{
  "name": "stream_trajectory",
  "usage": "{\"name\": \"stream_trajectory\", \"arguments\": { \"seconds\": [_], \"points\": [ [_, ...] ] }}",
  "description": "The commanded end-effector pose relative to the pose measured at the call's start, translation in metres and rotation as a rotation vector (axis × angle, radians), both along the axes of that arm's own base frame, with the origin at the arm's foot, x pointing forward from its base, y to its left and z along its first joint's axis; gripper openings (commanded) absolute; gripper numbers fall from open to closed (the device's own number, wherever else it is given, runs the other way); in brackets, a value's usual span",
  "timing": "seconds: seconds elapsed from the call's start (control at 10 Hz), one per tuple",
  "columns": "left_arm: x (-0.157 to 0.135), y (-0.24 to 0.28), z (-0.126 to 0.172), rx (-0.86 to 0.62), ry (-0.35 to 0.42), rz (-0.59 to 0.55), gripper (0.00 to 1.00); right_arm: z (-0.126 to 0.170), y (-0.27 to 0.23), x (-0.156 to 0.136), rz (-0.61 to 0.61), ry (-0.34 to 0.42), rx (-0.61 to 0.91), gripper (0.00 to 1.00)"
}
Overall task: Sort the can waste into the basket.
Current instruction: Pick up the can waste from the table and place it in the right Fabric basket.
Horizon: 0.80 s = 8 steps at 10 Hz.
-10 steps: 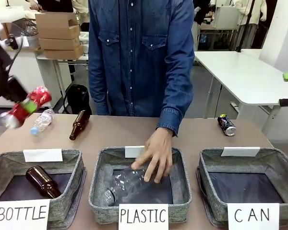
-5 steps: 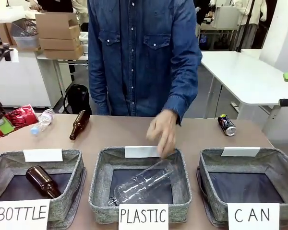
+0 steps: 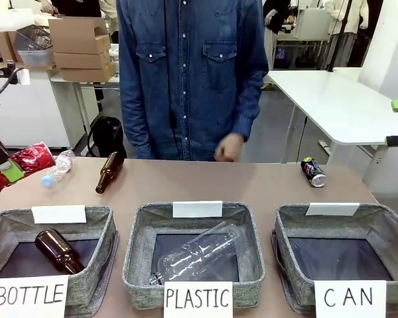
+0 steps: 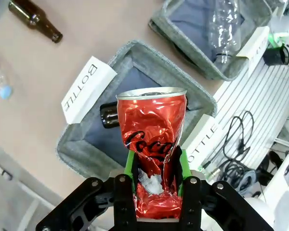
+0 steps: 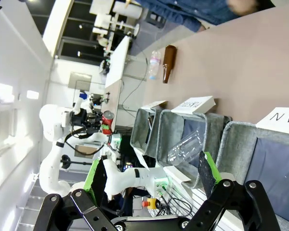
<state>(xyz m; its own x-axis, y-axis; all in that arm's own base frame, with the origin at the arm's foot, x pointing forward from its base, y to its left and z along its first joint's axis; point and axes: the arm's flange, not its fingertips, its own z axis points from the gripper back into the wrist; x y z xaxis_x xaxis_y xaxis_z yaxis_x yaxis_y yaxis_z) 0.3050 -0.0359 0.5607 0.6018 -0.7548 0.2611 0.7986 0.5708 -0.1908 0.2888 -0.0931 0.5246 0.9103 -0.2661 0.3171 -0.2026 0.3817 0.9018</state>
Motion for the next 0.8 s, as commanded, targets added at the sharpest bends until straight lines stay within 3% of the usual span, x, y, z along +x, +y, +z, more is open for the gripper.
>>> {"name": "stream_trajectory", "arguments": {
  "seconds": [0.0,0.2,0.3,0.4,0.6,0.7],
  "points": [
    [0.010,-0.066,0.013,-0.050,-0.135,-0.157,0.38,0.027,-0.015,-0.014,0.023,-0.038,-0.007,1.00],
    [0.035,-0.197,0.035,-0.141,-0.282,-0.455,0.38,0.056,-0.080,-0.050,0.074,-0.038,-0.034,1.00],
    [0.052,-0.260,0.044,-0.176,-0.327,-0.598,0.38,0.059,-0.118,-0.068,0.039,-0.055,-0.076,1.00],
    [0.066,-0.344,0.051,-0.207,-0.333,-0.774,0.38,0.054,-0.151,-0.087,-0.021,-0.061,-0.140,1.00],
    [0.069,-0.461,0.044,-0.221,-0.315,-0.939,0.38,0.029,-0.181,-0.102,-0.189,-0.052,-0.037,1.00],
    [0.062,-0.516,0.031,-0.183,-0.316,-1.018,0.38,0.056,-0.148,-0.106,-0.069,-0.040,-0.099,1.00]
  ]
}}
